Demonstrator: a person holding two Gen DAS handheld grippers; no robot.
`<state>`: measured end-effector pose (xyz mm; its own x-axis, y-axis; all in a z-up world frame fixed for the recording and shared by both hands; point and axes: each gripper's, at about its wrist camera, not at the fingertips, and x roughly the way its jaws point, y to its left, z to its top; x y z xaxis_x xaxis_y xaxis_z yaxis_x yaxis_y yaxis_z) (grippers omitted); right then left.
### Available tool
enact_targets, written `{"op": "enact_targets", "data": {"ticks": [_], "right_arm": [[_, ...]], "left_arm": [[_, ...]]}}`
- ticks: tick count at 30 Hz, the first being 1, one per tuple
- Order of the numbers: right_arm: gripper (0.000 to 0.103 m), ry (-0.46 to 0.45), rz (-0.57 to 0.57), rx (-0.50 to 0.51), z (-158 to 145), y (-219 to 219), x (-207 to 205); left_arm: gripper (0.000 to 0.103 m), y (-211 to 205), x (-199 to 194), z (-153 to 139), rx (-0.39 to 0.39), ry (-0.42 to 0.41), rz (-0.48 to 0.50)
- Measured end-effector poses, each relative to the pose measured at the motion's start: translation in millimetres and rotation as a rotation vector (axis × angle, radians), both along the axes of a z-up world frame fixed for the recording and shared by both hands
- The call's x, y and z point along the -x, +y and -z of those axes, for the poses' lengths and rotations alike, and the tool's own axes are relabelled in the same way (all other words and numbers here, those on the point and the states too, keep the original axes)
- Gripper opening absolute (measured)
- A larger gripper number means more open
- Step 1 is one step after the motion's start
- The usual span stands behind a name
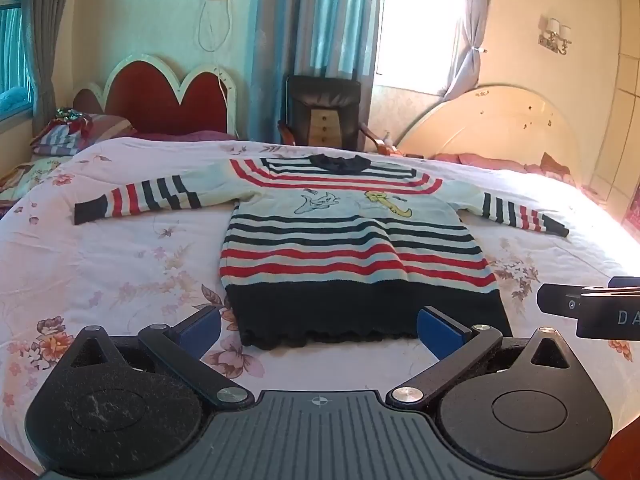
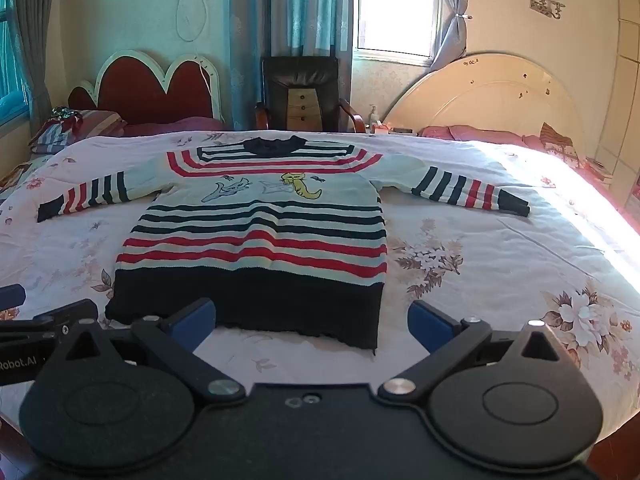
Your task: Fold small clothes
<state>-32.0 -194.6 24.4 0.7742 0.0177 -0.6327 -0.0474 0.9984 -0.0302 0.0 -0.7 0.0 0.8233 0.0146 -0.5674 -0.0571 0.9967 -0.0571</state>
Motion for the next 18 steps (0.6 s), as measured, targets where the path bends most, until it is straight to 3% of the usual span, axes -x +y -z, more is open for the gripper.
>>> {"op": "enact_targets", "data": {"ticks": [18], "right_arm": [[0.102,-0.001,0.0,0.004,1.0,-3.4,0.7]], "left_arm": [[0.103,4.3,2.8,-1.7,0.006,-0.004,0.002]]}}
